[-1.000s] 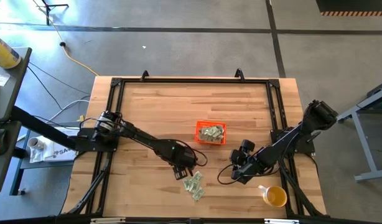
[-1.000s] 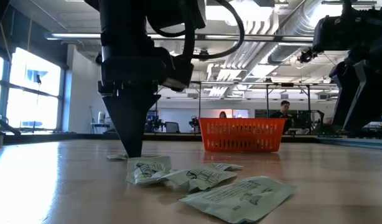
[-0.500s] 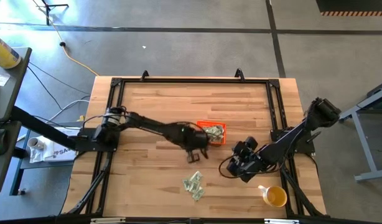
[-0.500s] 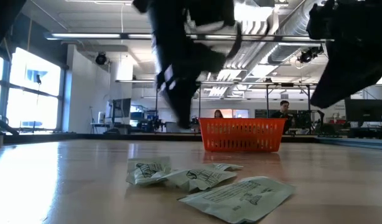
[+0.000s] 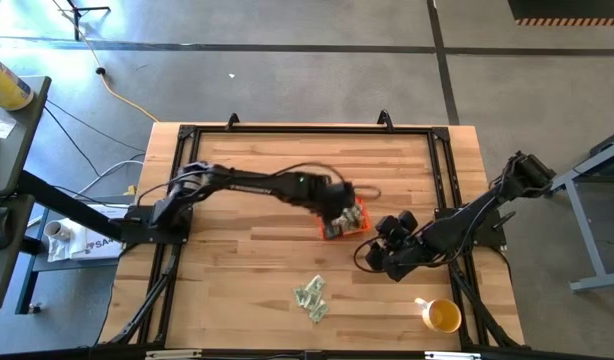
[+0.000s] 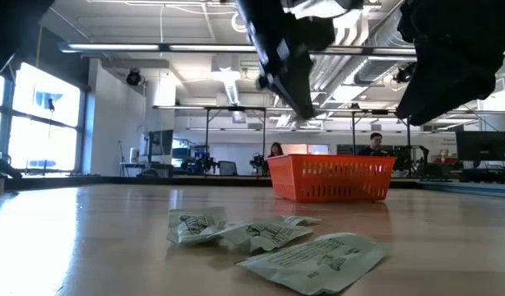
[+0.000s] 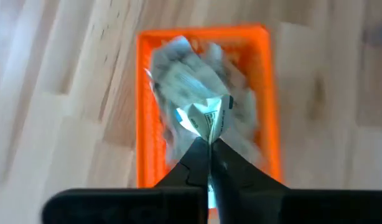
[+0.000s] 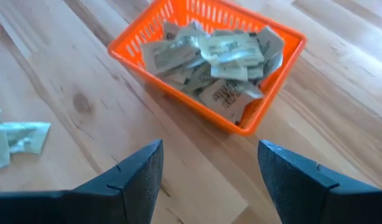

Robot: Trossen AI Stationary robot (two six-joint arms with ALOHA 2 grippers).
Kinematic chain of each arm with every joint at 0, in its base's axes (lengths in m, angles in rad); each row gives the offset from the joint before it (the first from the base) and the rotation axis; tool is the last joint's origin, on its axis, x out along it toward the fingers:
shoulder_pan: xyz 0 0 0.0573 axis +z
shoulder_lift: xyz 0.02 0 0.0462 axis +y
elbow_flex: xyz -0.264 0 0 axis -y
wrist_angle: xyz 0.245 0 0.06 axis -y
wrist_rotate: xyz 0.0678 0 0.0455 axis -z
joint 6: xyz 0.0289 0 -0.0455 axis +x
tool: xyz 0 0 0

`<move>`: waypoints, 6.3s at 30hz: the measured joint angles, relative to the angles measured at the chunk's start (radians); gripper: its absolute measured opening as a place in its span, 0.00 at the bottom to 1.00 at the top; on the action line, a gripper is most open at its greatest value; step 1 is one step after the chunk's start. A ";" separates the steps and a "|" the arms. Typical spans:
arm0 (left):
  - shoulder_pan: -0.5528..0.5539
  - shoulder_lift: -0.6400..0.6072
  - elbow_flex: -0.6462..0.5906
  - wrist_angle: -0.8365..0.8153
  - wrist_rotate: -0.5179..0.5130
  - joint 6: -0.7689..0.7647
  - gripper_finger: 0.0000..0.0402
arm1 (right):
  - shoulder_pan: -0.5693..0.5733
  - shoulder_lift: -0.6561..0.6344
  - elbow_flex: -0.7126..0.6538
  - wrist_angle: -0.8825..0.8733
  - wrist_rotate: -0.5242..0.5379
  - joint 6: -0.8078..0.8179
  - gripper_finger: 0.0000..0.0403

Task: Pick and place Stevia / Truvia into bins
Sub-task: Put the white stevia packet into the orange bin

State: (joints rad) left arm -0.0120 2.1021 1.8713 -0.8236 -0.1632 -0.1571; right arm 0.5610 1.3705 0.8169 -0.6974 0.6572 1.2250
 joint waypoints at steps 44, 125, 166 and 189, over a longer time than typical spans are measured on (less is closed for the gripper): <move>-0.449 0.030 -0.272 0.046 0.094 -1.263 0.78 | -0.138 0.146 -0.001 0.234 -0.313 -0.573 0.63; -0.015 0.124 0.050 -0.020 -0.235 -0.216 0.13 | -0.018 -0.008 0.052 -0.207 0.043 -0.047 0.63; -0.235 0.167 0.279 -0.445 -0.034 -0.408 0.15 | 0.022 -0.008 0.052 -0.211 -0.201 -0.216 0.63; -0.518 0.167 0.166 -0.466 -0.116 -0.839 0.60 | 0.097 0.157 0.052 0.273 -0.289 0.084 0.63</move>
State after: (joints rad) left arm -0.5300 2.2692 2.0369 -1.2901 -0.2792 -0.9958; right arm 0.6582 1.5277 0.8688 -0.4247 0.3678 1.3087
